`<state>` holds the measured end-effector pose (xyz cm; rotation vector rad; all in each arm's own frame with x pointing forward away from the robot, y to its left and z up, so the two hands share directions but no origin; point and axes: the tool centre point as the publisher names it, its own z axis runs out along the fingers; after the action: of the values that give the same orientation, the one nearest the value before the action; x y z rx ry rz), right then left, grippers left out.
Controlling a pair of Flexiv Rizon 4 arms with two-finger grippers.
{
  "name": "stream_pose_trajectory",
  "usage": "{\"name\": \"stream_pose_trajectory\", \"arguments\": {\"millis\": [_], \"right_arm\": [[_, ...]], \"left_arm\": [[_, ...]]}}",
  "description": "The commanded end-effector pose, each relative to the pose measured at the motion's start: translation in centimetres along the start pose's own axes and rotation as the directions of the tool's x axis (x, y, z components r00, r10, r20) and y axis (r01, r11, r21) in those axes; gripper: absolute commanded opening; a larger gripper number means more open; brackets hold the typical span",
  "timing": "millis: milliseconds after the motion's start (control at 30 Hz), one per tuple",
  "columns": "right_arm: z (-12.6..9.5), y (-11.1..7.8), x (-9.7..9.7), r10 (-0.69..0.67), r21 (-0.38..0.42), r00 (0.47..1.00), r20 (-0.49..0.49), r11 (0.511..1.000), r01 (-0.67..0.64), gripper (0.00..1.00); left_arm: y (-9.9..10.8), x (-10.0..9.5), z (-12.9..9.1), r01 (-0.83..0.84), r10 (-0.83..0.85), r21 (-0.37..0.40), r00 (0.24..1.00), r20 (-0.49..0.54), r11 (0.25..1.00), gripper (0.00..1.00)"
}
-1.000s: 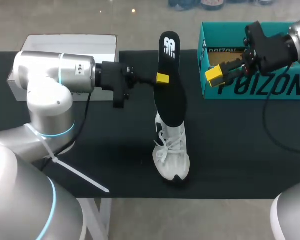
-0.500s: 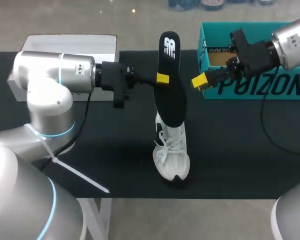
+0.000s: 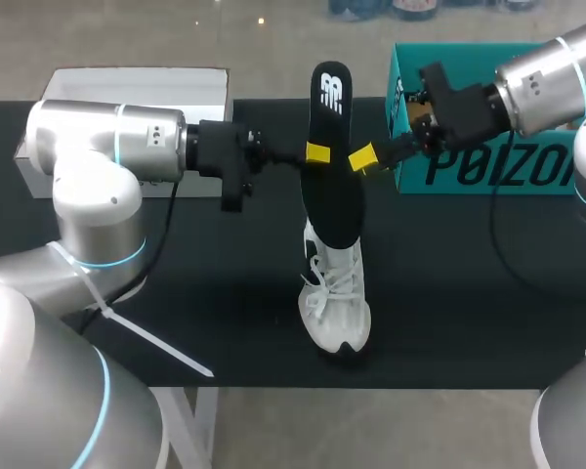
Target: Take the shoe out of the shoebox, open the shoe tongue, remove and reinsert the insole, then place the shoe into the shoebox
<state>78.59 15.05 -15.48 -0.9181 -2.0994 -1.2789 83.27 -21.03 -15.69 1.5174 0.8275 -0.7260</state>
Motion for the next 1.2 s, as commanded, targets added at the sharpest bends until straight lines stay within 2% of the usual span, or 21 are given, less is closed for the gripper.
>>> {"name": "stream_pose_trajectory", "arguments": {"millis": [33, 100, 200, 300, 367, 400, 467, 500, 1200], "right_arm": [[1.0, 0.8, -0.3, -0.002, -0.007, 1.000, -0.010, 1.000, 0.002, 1.00], [1.3, 1.0, -0.3, -0.005, -0.010, 1.000, -0.013, 1.000, 0.005, 1.00], [1.8, 1.1, -0.4, -0.008, -0.015, 1.000, -0.020, 1.000, 0.008, 0.76], [2.2, 1.1, -0.6, -0.006, -0.018, 1.000, -0.027, 1.000, 0.005, 0.46], [2.3, 1.1, -0.5, -0.005, -0.018, 1.000, -0.029, 1.000, 0.005, 0.38], [2.5, 1.2, -0.5, -0.005, -0.018, 0.999, -0.032, 1.000, 0.005, 0.30], [2.6, 1.3, -0.5, -0.006, -0.017, 0.999, -0.033, 1.000, 0.005, 0.05], [2.6, 1.3, -0.5, -0.006, -0.017, 0.999, -0.034, 1.000, 0.006, 0.00], [2.6, 1.5, -0.3, 0.006, -0.014, 1.000, -0.026, 1.000, -0.006, 0.00]], "left_arm": [[0.0, 0.0, 0.1, -0.001, 0.001, -0.003, 1.000, -0.002, 1.000, 0.00], [0.0, 0.0, 0.1, -0.001, 0.001, -0.003, 1.000, -0.002, 1.000, 0.00], [0.0, 0.0, 0.1, -0.001, 0.001, -0.003, 1.000, -0.002, 1.000, 0.00], [0.0, 0.0, 0.1, -0.001, 0.001, -0.003, 1.000, -0.002, 1.000, 0.00], [0.0, 0.0, 0.1, -0.001, 0.001, -0.003, 1.000, -0.002, 1.000, 0.00], [0.0, 0.0, 0.1, -0.001, 0.001, -0.003, 1.000, -0.002, 1.000, 0.00], [0.0, 0.0, 0.1, -0.001, 0.001, -0.003, 1.000, -0.002, 1.000, 0.00], [0.0, 0.0, 0.1, -0.001, 0.001, -0.003, 1.000, -0.002, 1.000, 0.00], [0.0, 0.0, 0.1, -0.001, 0.001, -0.003, 1.000, -0.002, 1.000, 0.00]]}}
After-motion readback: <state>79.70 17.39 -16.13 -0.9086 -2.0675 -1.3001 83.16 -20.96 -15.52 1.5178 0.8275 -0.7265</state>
